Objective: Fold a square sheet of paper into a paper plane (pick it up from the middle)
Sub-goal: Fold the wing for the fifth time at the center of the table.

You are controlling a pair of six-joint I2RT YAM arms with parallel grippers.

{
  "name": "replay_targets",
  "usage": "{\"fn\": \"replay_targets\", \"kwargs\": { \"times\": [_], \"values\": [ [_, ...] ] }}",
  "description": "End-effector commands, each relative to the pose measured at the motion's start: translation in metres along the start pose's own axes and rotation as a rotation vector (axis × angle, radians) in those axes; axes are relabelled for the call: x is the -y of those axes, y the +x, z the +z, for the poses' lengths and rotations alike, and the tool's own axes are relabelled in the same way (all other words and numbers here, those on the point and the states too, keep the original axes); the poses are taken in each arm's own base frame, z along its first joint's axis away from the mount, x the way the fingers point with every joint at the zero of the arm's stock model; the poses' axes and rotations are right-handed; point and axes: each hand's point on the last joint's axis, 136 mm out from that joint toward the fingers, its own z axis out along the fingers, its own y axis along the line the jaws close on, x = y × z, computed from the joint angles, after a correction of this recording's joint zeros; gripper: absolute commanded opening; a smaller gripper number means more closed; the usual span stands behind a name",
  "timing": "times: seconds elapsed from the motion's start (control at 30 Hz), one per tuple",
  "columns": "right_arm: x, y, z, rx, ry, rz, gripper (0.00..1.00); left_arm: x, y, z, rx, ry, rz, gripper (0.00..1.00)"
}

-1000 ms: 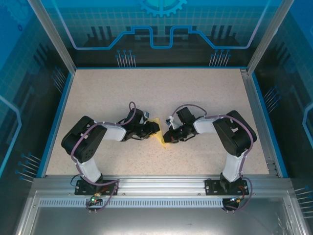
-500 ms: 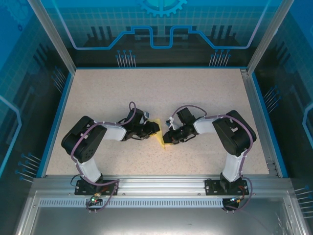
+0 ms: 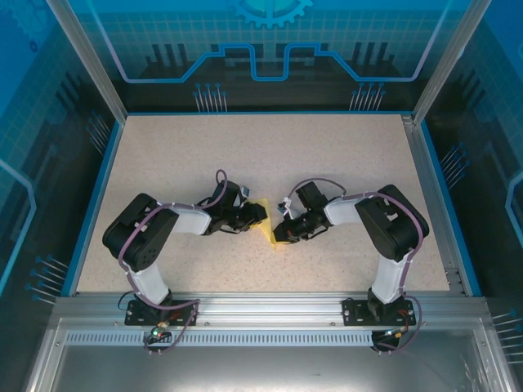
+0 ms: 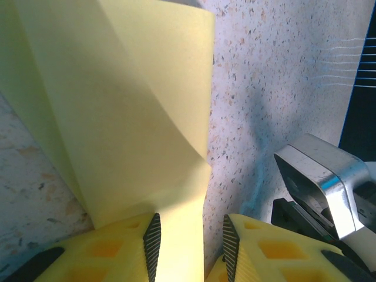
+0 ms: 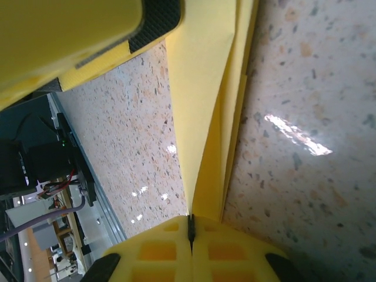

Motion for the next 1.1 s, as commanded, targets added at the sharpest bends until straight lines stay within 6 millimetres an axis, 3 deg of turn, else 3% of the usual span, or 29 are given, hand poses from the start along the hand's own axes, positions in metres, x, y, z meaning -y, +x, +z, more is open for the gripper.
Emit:
{"fn": "replay_targets", "kwargs": {
  "times": [0.0,0.2,0.37,0.57,0.77,0.97,1.07],
  "values": [
    [0.000,0.019,0.001,-0.064,0.030,-0.013,0.06,-0.027,0.014,0.002,-0.044,-0.100,-0.059,0.37],
    [0.014,0.028,0.005,-0.095,0.105,-0.011,0.08,-0.030,0.014,0.002,-0.039,-0.111,-0.072,0.37],
    [0.004,0.027,0.006,-0.091,0.076,-0.028,0.09,-0.030,0.015,0.003,-0.046,-0.111,-0.075,0.37],
    [0.016,0.030,0.002,-0.101,0.208,-0.036,0.16,-0.034,0.016,0.005,-0.057,-0.131,-0.085,0.37],
    [-0.004,0.023,-0.008,-0.045,0.186,-0.076,0.21,-0.037,0.017,0.006,-0.064,-0.145,-0.090,0.36],
    [-0.023,0.005,-0.033,0.101,0.171,-0.072,0.27,-0.036,0.018,0.005,-0.069,-0.147,-0.079,0.35],
    [-0.037,-0.005,-0.030,0.124,0.088,-0.061,0.28,-0.035,0.017,0.005,-0.069,-0.142,-0.075,0.35]
  ]
}}
